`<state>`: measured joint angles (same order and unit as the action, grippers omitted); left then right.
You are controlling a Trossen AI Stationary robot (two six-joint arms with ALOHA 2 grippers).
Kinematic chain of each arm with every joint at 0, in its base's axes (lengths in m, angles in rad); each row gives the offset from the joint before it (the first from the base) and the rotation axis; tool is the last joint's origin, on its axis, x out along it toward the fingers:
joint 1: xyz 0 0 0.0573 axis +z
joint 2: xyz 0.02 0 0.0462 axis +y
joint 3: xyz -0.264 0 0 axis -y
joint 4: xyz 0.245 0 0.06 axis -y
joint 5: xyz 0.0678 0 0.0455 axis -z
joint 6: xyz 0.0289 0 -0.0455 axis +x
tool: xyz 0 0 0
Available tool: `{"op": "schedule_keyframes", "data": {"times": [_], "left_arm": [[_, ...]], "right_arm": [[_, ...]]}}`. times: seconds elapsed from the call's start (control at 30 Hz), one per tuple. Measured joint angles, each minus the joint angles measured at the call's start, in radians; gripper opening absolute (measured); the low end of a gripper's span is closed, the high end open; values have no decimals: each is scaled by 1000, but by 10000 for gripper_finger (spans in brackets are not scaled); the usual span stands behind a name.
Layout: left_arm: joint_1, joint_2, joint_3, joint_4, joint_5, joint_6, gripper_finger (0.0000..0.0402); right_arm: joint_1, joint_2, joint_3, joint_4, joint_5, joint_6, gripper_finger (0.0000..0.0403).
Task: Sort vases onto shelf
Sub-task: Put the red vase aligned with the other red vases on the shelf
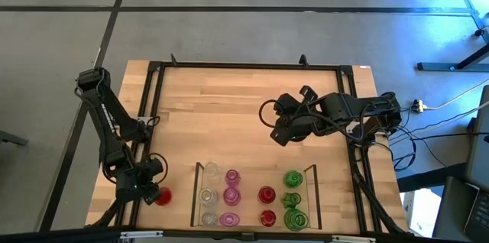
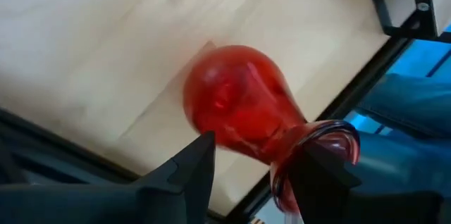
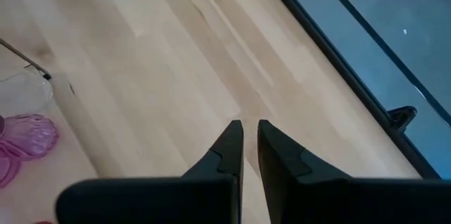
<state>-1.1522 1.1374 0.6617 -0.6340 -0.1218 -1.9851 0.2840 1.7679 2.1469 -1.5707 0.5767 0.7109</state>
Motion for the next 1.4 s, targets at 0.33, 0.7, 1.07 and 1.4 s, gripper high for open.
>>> {"op": "schedule_keyframes", "data": {"times": [0.33, 0.7, 1.07, 1.4], "left_arm": [[0, -10, -28, 50, 3, -3, 44], [70, -226, 176, -536, -161, 36, 27], [504, -300, 485, -738, -356, 572, 24], [1026, 23, 712, -334, 23, 1335, 23]], "right_arm": [[0, 0, 0, 0, 6, 16, 28], [-1, 0, 0, 0, 2, 17, 28], [-3, 0, 0, 0, -5, 18, 28], [-3, 0, 1, 0, -67, 33, 28]]}}
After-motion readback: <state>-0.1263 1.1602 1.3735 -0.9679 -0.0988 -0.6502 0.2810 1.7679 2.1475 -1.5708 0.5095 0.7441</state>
